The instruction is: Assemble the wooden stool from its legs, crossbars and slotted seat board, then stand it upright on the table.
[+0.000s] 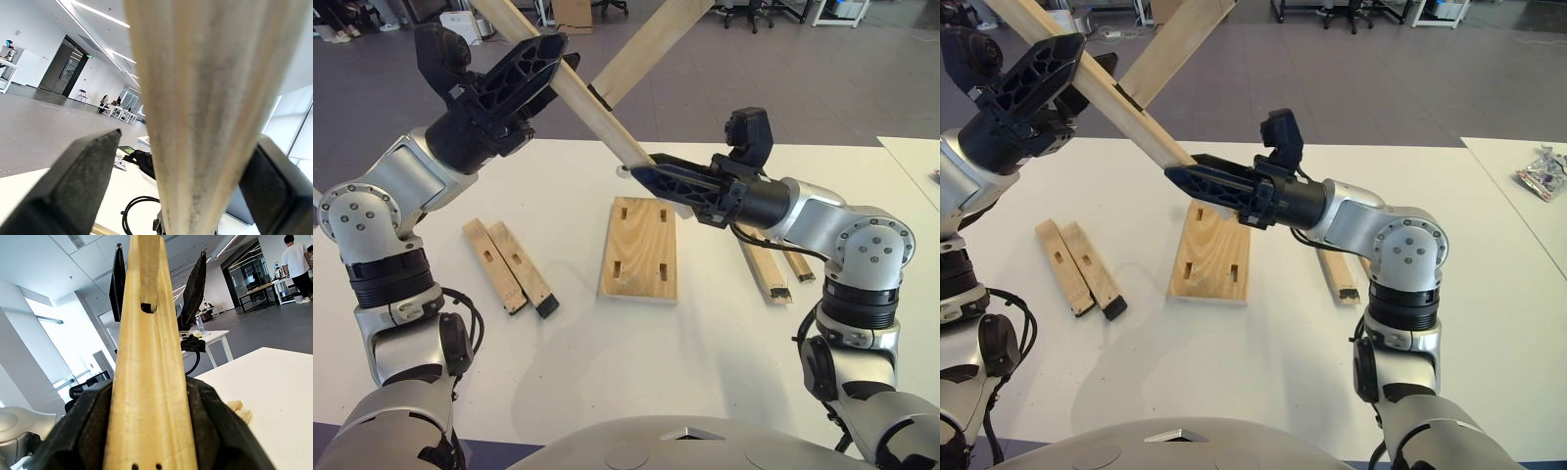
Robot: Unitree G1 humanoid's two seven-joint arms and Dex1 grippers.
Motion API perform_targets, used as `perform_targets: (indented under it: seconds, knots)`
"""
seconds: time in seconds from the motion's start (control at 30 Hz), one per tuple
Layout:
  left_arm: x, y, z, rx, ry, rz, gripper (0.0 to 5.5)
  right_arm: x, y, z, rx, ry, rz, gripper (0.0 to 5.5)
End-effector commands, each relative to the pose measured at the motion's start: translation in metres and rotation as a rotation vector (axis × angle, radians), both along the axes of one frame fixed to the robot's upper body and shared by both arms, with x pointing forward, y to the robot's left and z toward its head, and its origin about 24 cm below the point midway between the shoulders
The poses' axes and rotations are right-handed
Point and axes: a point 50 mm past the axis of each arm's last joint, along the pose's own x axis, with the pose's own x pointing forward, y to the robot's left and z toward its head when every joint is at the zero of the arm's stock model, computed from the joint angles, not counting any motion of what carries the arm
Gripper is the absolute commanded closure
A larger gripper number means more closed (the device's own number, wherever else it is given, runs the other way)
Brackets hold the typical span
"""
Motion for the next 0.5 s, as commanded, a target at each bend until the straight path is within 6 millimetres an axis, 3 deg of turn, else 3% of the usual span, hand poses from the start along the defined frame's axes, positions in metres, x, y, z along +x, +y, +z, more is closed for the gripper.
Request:
perform_targets:
  seconds: [0.03,0.23,0.47,0.5]
  knots:
    - [-0.001,-0.001,0.002,0.001,-0.011,0.005,2.29,-0.004,0.000,0.001,-0.011,-0.018,0.019,3.43]
    - [-0.001,0.000,0.001,0.000,-0.008,0.017,3.37,-0.001,-0.001,0.001,-0.010,-0.017,-0.006,3.43]
    - [0.002,0.003,0.001,0.003,-0.013,0.052,3.43,0.008,-0.003,0.002,0.000,-0.013,-0.076,3.43]
    - [0.003,0.003,0.001,0.013,-0.020,0.076,3.43,0.011,-0.003,0.002,0.001,-0.007,-0.097,3.03]
